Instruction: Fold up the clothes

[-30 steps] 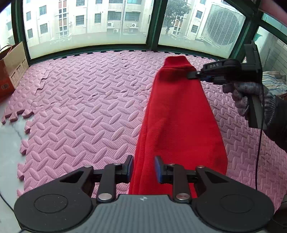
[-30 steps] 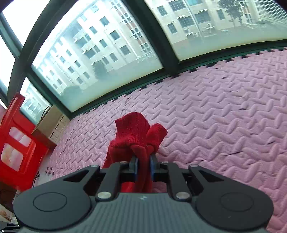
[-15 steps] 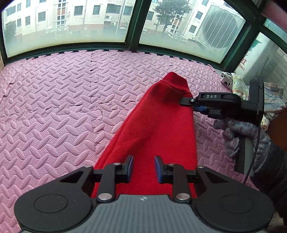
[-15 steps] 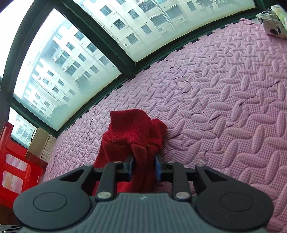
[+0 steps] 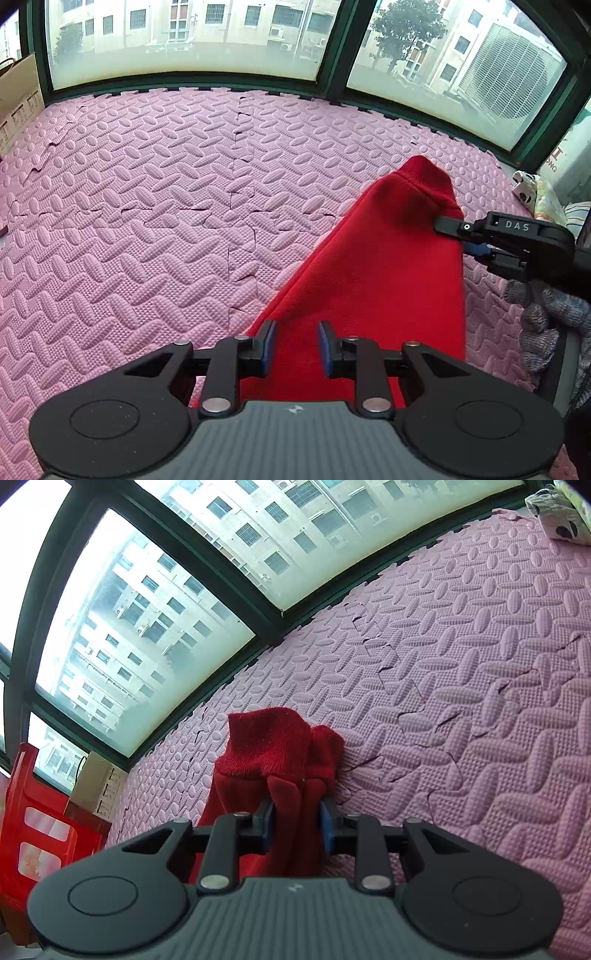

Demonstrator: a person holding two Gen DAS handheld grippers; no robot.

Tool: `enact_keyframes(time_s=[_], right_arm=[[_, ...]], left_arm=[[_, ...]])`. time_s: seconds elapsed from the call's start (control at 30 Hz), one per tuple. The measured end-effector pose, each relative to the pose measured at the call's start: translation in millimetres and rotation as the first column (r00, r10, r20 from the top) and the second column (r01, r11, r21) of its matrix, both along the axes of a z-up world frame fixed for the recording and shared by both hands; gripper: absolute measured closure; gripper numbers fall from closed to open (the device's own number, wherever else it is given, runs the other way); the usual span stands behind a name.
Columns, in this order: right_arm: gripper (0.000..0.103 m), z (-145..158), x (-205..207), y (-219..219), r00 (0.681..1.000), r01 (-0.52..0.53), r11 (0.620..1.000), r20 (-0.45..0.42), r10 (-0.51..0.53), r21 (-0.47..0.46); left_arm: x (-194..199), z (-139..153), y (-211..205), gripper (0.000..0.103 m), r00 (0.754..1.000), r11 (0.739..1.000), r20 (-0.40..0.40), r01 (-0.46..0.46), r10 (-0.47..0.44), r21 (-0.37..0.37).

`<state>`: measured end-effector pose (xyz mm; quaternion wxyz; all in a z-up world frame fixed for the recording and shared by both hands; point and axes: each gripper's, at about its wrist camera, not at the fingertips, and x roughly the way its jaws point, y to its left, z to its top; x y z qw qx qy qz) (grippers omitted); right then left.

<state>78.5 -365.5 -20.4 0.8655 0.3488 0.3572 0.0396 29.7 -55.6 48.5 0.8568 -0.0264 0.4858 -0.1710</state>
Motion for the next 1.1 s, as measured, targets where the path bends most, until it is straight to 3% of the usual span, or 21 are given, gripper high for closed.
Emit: enact_keyframes(time_s=[0.17, 0.37, 0.53, 0.63, 0.77, 0.9, 1.1], right_arm=[[0.077, -1, 0, 1, 1.000, 0.003, 1.000, 0.002, -0.003, 0.000], [0.079, 1, 1, 4, 1.000, 0.002, 1.000, 0.004, -0.002, -0.011], [0.076, -1, 1, 2, 1.000, 0.008, 1.000, 0.007, -0.008, 0.007], [0.076, -3, 0, 0, 1.000, 0.016, 1.000, 0.010, -0.016, 0.025], [0.076, -5, 0, 0, 1.000, 0.019, 0.999, 0.011, -0.019, 0.027], [0.088, 1, -1, 2, 0.999, 0.012, 1.000, 0.033, -0.013, 0.023], [0.091, 26, -6, 10, 0.995, -0.015, 1.000, 0.102, 0.016, -0.007]], left_arm=[[-19, 11, -19, 0.075, 0.998, 0.997, -0.001, 0.063, -0.063, -0.040], [-35, -5, -54, 0.076, 0.985, 0.985, -0.037, 0.169, -0.171, -0.038], [-39, -12, -58, 0.075, 0.983, 0.984, -0.045, 0.178, -0.180, -0.028], [-40, -1, -46, 0.075, 0.987, 0.986, -0.027, 0.154, -0.156, -0.072], [-32, -1, -30, 0.075, 0.996, 0.994, -0.031, 0.085, -0.087, -0.067], [-20, -9, -16, 0.076, 0.998, 0.998, -0.059, 0.011, -0.015, -0.067], [-7, -17, -1, 0.076, 0.997, 0.994, -0.075, -0.039, 0.032, -0.101]])
